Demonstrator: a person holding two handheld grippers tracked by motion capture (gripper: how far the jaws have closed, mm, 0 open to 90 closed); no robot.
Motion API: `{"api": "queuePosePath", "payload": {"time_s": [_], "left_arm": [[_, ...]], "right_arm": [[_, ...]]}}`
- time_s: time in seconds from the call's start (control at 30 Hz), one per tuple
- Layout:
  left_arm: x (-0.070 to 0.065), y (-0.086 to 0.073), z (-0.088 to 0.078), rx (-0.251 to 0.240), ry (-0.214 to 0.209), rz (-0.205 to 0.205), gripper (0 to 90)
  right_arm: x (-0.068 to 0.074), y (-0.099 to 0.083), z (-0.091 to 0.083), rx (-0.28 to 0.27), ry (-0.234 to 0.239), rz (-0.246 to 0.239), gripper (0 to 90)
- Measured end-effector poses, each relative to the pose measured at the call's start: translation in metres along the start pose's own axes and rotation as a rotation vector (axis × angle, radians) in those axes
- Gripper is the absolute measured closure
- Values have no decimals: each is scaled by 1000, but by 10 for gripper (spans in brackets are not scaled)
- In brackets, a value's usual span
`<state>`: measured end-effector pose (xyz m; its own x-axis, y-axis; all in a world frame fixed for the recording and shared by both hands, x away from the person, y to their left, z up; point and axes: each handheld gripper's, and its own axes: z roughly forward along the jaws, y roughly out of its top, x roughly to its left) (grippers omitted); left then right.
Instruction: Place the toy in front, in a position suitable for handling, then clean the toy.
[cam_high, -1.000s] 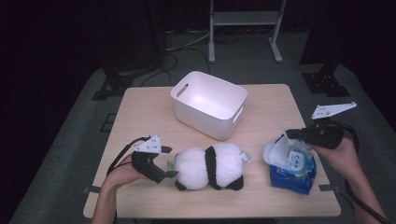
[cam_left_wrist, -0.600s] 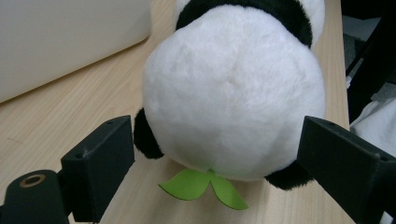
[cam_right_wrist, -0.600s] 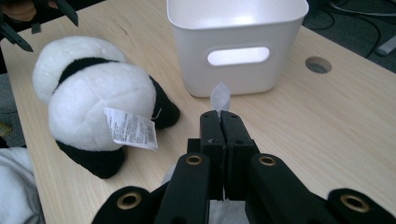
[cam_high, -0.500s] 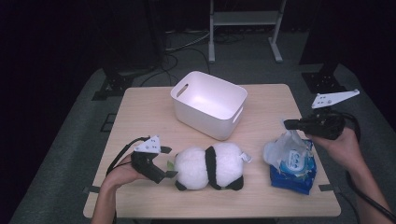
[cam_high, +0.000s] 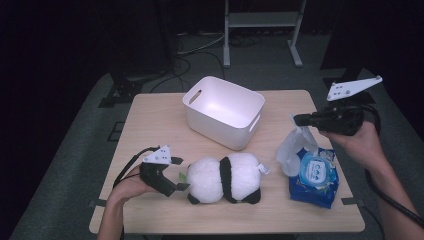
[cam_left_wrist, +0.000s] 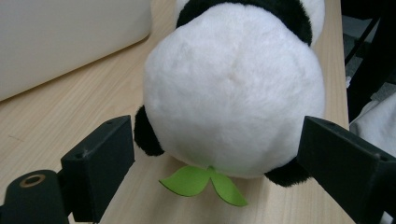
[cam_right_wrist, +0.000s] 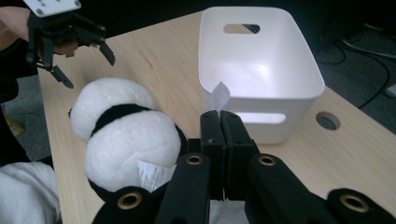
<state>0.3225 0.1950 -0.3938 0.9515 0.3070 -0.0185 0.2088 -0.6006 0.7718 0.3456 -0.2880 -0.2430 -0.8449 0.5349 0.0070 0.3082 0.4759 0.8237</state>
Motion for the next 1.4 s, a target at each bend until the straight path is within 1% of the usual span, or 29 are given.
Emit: {"api": "queuePosePath", "payload": {"time_s": [0.13,0.2,0.33,0.5,0.63,0.87,0.93,1.1,1.13,1.23,1.37,1.4], "left_arm": [[0,-1,1,2,-2,1,97],[0,-1,0,3,-4,0,97],[0,-1,0,5,-5,-1,97],[0,-2,0,6,-2,-2,97],[0,-3,-2,1,1,0,97],[2,-6,-2,7,1,-12,97],[3,-7,-2,5,1,-13,97],[2,-7,-3,1,1,-10,97],[2,-7,-3,1,1,-11,97],[2,-7,-2,3,-3,-11,97],[2,-7,0,4,-3,-12,97],[2,-7,1,3,-4,-10,97]], "right_arm": [[9,17,4,-5,20,-30,884],[14,25,6,-14,45,-43,884],[24,39,11,-22,77,-69,884],[38,59,17,-54,139,-102,884],[51,73,29,-62,185,-138,883],[71,89,63,-35,265,-174,883],[76,91,74,-20,292,-179,883],[84,91,98,16,328,-190,881],[85,90,102,23,337,-184,881],[86,82,116,51,353,-184,879],[86,66,134,95,379,-155,879],[85,61,138,108,382,-155,879]]}}
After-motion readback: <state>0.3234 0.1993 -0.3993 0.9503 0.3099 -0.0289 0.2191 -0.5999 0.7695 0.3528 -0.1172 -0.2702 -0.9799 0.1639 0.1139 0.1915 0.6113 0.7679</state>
